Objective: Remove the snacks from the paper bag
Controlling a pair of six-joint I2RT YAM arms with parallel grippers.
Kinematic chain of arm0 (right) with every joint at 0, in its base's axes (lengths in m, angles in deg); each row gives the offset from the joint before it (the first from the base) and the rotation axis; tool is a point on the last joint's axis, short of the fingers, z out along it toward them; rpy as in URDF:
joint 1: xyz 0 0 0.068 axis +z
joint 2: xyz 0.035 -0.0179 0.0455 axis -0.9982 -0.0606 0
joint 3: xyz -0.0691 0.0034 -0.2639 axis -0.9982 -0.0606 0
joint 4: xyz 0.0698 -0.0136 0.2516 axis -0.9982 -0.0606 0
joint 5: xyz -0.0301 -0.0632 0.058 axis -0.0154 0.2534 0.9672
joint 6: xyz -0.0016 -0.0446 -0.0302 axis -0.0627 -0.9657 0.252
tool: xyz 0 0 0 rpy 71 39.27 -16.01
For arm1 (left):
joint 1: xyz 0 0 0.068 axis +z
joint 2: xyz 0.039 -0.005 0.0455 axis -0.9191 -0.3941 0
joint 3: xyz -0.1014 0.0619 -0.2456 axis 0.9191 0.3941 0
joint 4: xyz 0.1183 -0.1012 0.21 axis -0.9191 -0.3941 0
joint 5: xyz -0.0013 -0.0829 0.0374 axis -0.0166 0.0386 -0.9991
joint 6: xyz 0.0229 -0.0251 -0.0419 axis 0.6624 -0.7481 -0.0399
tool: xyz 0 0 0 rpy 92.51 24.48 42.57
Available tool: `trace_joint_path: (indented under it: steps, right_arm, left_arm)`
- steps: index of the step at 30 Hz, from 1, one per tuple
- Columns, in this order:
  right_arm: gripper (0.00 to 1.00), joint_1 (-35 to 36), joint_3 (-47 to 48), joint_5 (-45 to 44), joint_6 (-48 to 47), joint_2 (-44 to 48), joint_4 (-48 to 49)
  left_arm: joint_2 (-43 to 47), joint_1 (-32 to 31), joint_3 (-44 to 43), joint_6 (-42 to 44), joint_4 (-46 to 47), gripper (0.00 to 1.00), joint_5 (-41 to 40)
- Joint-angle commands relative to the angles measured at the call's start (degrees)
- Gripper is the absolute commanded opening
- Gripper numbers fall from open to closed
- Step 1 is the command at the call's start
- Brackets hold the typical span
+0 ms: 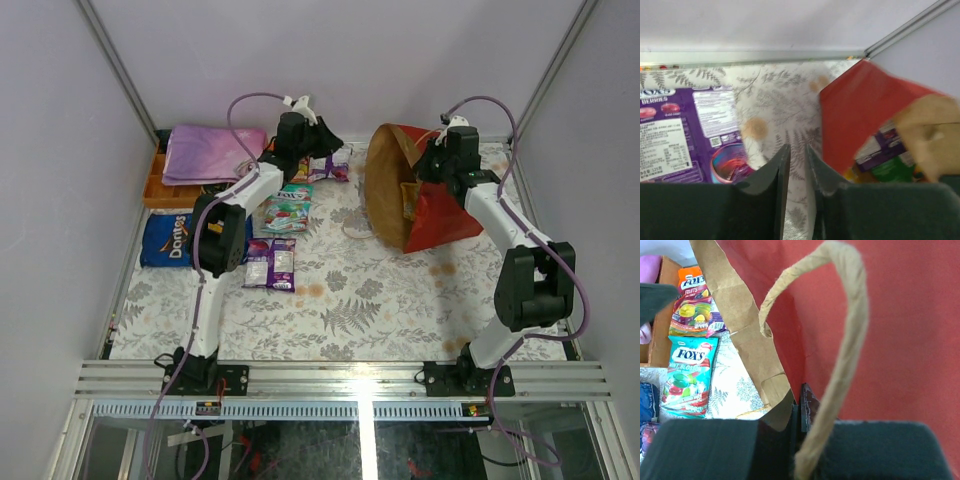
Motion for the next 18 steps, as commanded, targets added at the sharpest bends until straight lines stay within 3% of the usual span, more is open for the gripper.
trace_joint_path:
  steps: [1, 4, 10, 18]
  right_arm:
    - [0.0, 0.2, 3.6, 2.4, -0.6, -0.9, 0.8]
    - [0.0, 0.2, 3.7, 2.2, -1.0, -1.4, 0.3]
    - [0.0, 0.2, 4.1, 2.3, -1.4, -2.8, 0.1]
    - [0.0, 0.2, 4.5, 3.3, -1.2, -3.3, 0.0]
  left_arm:
    - [-9.2, 1.4, -8.1, 1.6, -11.5, 0.08, 7.3]
    - [-11.2, 1.9, -4.6, -1.8, -11.0, 0.01, 5.1]
    - [-11.9, 3.5, 3.5, -7.8, -8.6, 0.0, 4.0]
    - [-9.9, 4.7, 4.6, -7.8, -7.9, 0.0, 5.7]
